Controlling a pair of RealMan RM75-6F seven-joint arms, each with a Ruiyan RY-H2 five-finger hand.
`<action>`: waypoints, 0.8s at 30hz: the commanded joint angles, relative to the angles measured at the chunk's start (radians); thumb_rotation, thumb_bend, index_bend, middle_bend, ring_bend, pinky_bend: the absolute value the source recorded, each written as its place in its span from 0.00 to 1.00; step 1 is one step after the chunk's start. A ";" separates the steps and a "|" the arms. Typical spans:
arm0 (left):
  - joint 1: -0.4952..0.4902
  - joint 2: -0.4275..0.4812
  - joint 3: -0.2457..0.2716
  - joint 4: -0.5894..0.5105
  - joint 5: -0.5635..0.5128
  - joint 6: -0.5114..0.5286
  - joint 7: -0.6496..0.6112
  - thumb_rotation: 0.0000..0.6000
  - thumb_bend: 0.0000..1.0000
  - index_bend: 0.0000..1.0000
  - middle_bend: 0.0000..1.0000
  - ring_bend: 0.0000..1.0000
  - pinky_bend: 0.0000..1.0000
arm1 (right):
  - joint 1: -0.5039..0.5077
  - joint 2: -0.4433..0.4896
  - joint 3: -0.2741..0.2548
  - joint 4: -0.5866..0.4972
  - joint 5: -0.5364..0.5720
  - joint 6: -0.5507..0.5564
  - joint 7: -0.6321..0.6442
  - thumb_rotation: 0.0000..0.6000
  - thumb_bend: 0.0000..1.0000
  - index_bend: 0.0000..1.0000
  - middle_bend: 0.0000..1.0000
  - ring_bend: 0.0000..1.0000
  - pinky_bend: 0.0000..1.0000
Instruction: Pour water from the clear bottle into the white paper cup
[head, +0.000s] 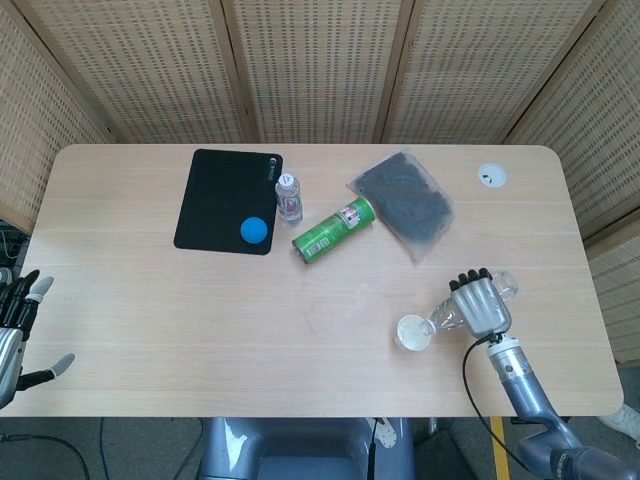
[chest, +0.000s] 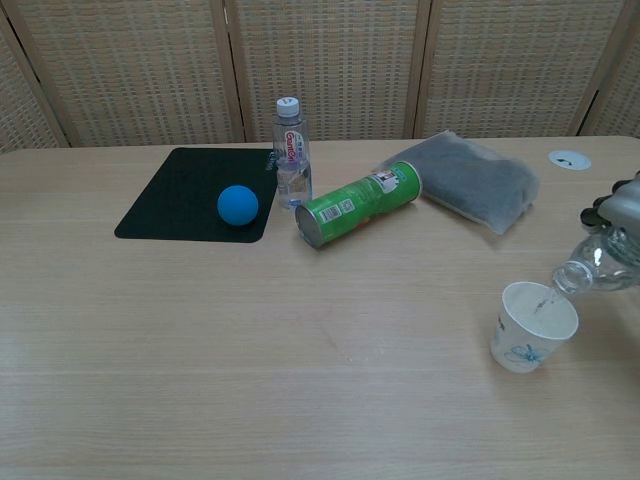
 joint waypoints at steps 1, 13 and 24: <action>0.000 0.001 0.000 0.000 0.000 0.000 -0.001 1.00 0.15 0.00 0.00 0.00 0.00 | 0.002 -0.003 0.003 0.000 0.007 -0.003 -0.001 1.00 0.61 0.57 0.57 0.43 0.54; -0.002 0.002 0.000 -0.001 -0.003 -0.004 -0.002 1.00 0.15 0.00 0.00 0.00 0.00 | 0.006 0.004 0.006 0.002 0.018 -0.009 0.036 1.00 0.61 0.57 0.57 0.43 0.54; -0.002 0.004 0.001 -0.001 -0.002 -0.004 -0.007 1.00 0.15 0.00 0.00 0.00 0.00 | 0.015 0.066 0.087 -0.103 0.072 -0.010 0.423 1.00 0.61 0.57 0.57 0.43 0.54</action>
